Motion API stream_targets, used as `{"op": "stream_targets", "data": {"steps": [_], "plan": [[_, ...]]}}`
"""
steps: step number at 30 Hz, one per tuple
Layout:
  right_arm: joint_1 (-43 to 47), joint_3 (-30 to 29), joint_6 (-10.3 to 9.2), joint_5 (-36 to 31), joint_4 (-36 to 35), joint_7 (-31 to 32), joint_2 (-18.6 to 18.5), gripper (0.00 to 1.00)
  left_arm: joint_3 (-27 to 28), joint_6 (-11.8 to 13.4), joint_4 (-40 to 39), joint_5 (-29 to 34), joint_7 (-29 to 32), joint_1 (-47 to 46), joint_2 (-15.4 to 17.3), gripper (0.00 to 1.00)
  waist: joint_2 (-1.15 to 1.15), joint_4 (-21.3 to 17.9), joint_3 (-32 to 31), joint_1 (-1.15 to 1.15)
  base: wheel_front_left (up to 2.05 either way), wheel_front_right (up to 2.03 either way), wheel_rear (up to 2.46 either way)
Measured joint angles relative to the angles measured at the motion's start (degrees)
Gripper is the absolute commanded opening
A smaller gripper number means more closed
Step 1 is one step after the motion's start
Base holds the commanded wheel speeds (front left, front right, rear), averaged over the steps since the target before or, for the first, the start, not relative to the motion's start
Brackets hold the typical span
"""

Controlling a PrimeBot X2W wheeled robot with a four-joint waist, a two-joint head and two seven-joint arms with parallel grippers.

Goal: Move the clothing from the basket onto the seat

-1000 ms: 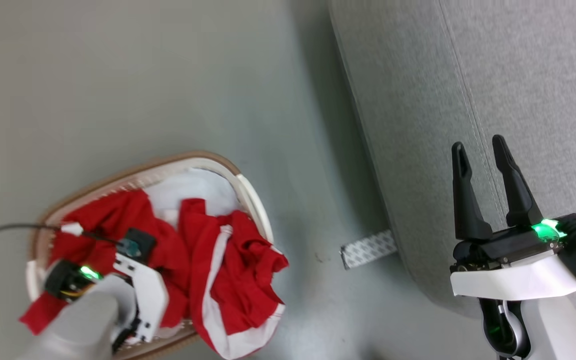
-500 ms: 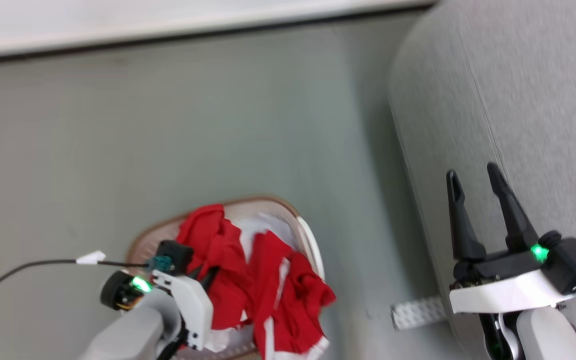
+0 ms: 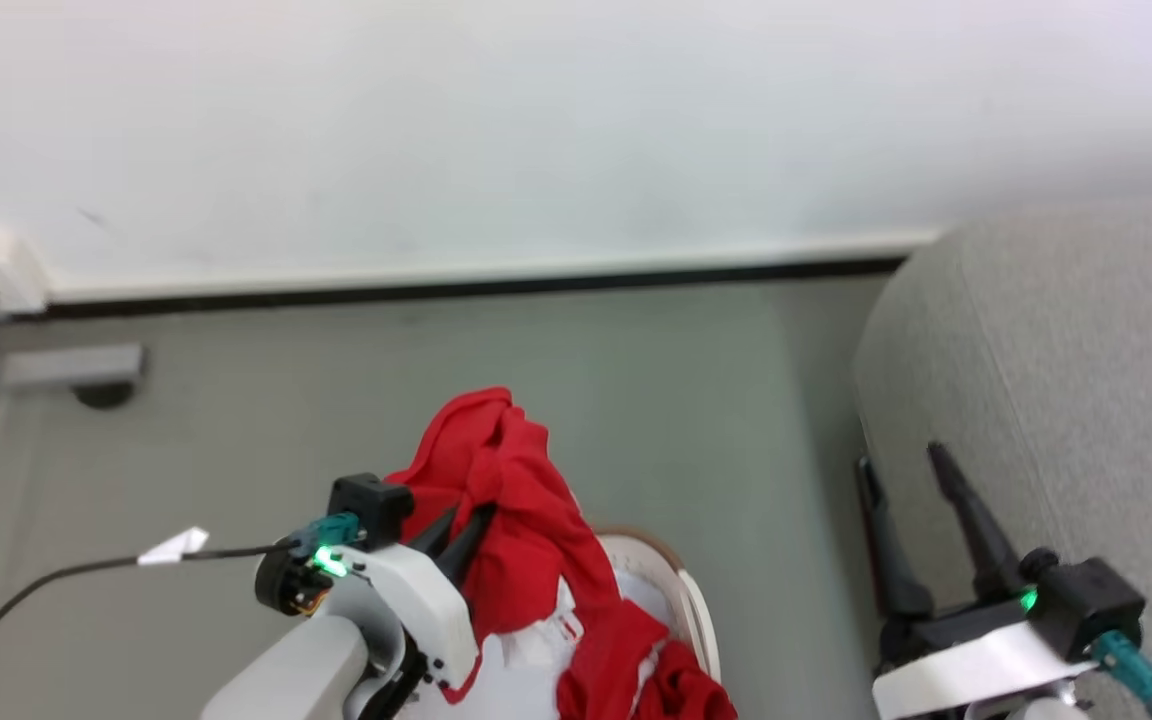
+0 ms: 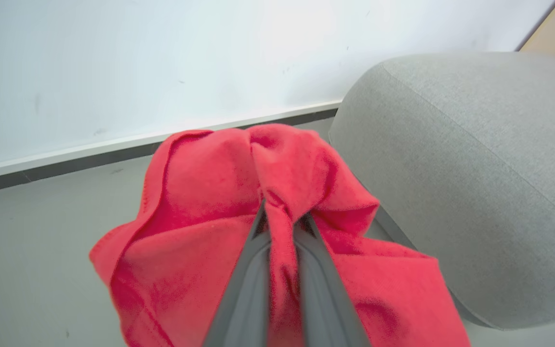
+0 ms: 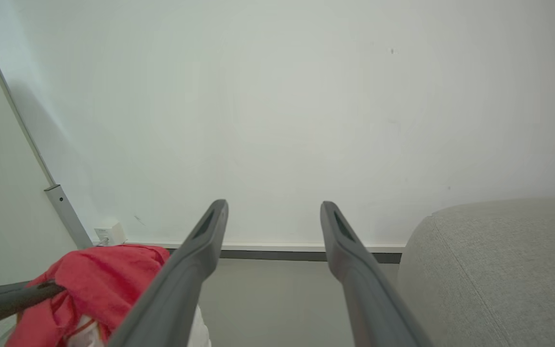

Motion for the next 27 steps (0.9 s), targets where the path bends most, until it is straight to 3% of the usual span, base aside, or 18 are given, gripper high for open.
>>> {"op": "stream_targets", "data": {"steps": [11, 27], "plan": [[2.76, 3.69, 0.0, 2.35, 0.36, 0.0, 0.0, 1.0, 11.65, 1.78, -14.48, 5.34, -0.05, 3.65, -0.1, 0.0, 0.0, 2.94, -6.75, -0.01, 0.0, 0.0, 0.0], [2.81, 7.53, 0.0, 2.25, -0.02, 0.0, -0.01, 1.0, 13.71, 2.97, -23.06, 6.46, 0.12, 3.26, 1.44, 0.0, 0.0, 3.86, -6.57, 0.0, 0.0, 0.0, 0.0]]}}
